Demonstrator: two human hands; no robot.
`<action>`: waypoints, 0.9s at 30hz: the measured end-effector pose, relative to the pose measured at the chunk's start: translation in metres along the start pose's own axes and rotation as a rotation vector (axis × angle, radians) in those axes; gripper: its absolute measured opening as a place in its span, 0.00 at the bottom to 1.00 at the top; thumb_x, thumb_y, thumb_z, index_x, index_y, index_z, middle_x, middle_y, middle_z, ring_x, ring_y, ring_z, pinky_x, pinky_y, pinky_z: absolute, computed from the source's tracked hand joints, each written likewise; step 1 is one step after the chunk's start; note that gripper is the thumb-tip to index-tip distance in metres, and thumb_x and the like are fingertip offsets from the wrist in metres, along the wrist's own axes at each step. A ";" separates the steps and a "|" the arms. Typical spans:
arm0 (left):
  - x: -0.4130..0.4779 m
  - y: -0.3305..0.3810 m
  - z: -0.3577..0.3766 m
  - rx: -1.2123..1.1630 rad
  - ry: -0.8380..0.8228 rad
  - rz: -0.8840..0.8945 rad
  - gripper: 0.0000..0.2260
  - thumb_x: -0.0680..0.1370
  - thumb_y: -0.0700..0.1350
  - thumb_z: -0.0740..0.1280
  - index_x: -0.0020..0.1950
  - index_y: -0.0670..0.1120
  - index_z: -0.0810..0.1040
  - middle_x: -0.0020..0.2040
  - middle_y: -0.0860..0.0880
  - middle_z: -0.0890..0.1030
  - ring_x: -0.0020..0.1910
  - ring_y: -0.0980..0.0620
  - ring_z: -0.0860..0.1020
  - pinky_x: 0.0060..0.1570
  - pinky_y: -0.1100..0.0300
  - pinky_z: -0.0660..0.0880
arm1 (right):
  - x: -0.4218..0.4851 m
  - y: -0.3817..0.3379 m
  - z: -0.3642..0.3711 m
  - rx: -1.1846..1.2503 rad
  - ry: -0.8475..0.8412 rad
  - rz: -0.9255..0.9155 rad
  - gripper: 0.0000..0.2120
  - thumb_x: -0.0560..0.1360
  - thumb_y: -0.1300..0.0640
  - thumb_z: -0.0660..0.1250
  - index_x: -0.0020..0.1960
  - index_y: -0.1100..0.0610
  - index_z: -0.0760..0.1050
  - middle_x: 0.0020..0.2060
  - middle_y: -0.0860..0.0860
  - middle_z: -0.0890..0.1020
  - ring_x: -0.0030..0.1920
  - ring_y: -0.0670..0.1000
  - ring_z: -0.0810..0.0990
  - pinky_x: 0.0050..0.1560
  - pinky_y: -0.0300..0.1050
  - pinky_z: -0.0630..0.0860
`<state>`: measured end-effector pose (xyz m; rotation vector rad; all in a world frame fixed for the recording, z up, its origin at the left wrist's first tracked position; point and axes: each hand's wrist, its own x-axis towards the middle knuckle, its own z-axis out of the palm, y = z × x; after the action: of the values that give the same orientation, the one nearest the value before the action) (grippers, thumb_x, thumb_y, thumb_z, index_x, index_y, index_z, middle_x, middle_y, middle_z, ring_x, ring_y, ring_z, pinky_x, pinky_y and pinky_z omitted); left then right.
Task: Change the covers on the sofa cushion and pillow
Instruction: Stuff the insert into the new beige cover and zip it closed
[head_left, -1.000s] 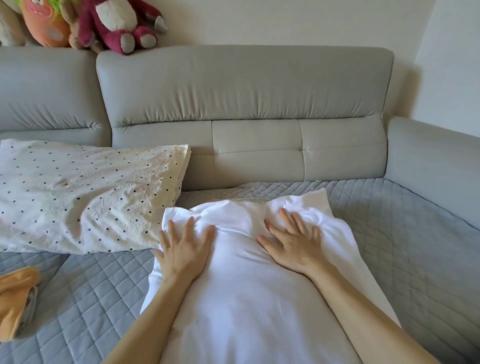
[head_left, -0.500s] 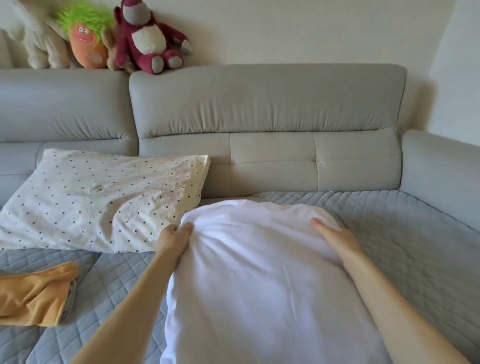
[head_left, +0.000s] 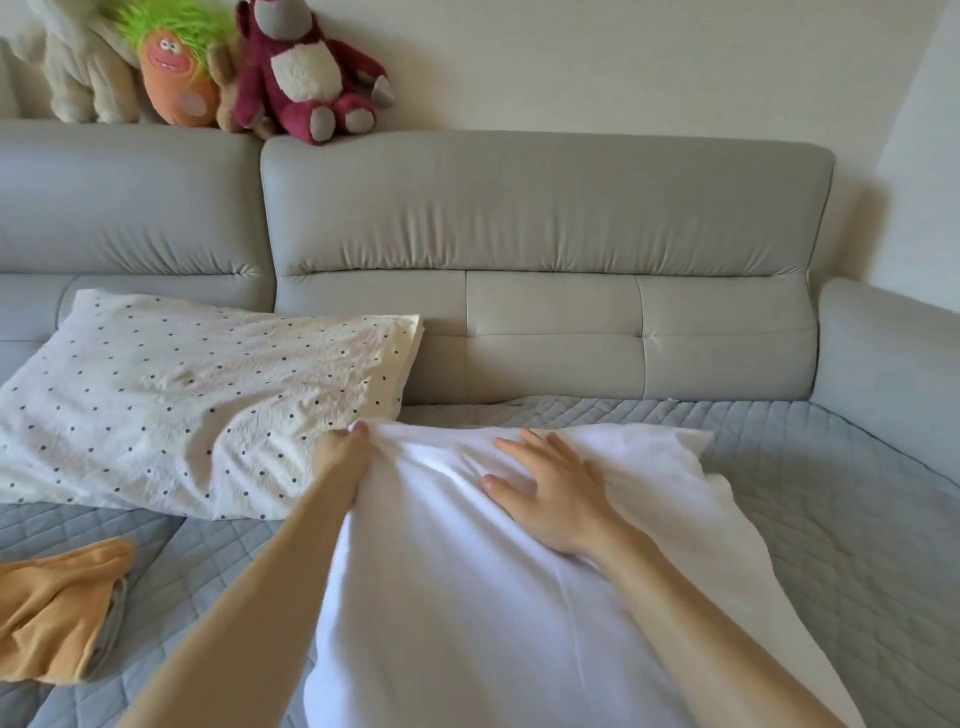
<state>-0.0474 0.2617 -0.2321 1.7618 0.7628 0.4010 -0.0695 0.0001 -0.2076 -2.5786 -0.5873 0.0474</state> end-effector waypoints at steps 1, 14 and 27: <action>0.007 -0.008 -0.005 0.010 -0.024 -0.054 0.12 0.81 0.44 0.59 0.51 0.36 0.77 0.46 0.39 0.79 0.45 0.43 0.77 0.46 0.52 0.74 | -0.004 0.003 0.001 0.135 -0.007 -0.035 0.25 0.77 0.36 0.61 0.73 0.41 0.67 0.76 0.40 0.61 0.78 0.45 0.54 0.76 0.54 0.54; -0.076 -0.019 0.030 0.536 -0.406 0.164 0.38 0.72 0.71 0.64 0.77 0.57 0.60 0.75 0.45 0.68 0.72 0.41 0.67 0.69 0.49 0.66 | -0.054 0.109 -0.038 0.487 0.134 0.493 0.48 0.63 0.34 0.74 0.77 0.36 0.53 0.76 0.42 0.62 0.74 0.52 0.65 0.71 0.51 0.65; -0.133 0.052 0.053 1.049 -0.272 0.717 0.22 0.78 0.58 0.55 0.73 0.60 0.64 0.77 0.51 0.61 0.75 0.43 0.57 0.69 0.37 0.56 | -0.075 0.085 -0.040 -0.135 -0.242 0.546 0.51 0.59 0.40 0.73 0.77 0.49 0.56 0.76 0.56 0.59 0.73 0.63 0.62 0.70 0.60 0.64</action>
<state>-0.0973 0.1253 -0.1858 3.0083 0.0623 0.2067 -0.0981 -0.1160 -0.2184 -2.8095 0.0523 0.5223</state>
